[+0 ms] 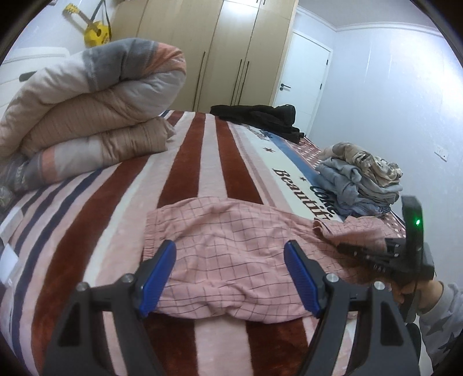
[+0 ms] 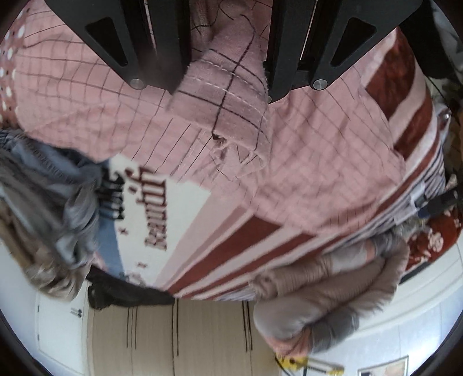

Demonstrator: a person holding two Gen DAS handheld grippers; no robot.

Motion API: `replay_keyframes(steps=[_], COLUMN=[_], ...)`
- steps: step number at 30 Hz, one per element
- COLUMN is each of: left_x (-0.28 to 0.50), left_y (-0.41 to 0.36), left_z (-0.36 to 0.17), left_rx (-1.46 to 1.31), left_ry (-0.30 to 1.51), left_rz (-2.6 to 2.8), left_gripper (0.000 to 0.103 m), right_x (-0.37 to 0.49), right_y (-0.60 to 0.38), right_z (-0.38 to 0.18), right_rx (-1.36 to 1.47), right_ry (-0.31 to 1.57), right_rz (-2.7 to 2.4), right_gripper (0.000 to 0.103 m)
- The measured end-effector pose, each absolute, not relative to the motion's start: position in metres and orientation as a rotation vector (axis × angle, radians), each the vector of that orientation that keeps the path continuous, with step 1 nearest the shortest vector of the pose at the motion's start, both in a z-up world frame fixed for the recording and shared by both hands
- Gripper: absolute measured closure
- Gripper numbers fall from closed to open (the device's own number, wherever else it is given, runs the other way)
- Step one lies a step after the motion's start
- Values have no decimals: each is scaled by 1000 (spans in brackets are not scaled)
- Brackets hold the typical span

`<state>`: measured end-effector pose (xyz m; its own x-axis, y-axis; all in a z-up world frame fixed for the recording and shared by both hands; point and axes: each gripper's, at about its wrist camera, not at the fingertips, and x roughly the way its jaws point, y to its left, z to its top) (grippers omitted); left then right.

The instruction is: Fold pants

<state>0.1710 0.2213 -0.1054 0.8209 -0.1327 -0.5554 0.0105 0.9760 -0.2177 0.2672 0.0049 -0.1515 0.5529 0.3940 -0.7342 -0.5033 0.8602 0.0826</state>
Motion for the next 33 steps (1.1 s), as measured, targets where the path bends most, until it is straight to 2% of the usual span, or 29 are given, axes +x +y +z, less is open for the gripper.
replay_keyframes(steps=[1,2,4,5,6,14,16,25,29,33], left_x=[171,172,172,174,175,175,175,179,181,184], left_y=[221,221,219,217,216,210,207,198,193,179], left_z=[-107,-108,-111,-111,-112,-109,-109,-109,-109,-111], left_rx=[-210,-210,-205,-203,-201,-195,-191,-186,-187,-177], left_ry=[605,607,611,613,615,613,613,623,629,641], left_rz=[-77,-79,-86,-87,-88,-99,-102,-115,-126,-160], left_gripper=[30,30,30,30,30,30,30,30,30,30], right_x=[267,266,261,258,253,234,238,229,203,197], right_y=[7,7,6,6,8,-23,-34,-37,-25,-28], right_z=[-157,-160,-162,-161,-159,-113,-110,-155,-167,-166], right_rx=[-150,-151,-132,-117,-110,-29,-81,-386,-437,-369], right_ry=[848,860,873,876,879,787,768,816,772,757], right_rz=[535,540,581,620,663,703,635,599,654,703], right_gripper=[95,90,71,57,51,52,52,52,52,52])
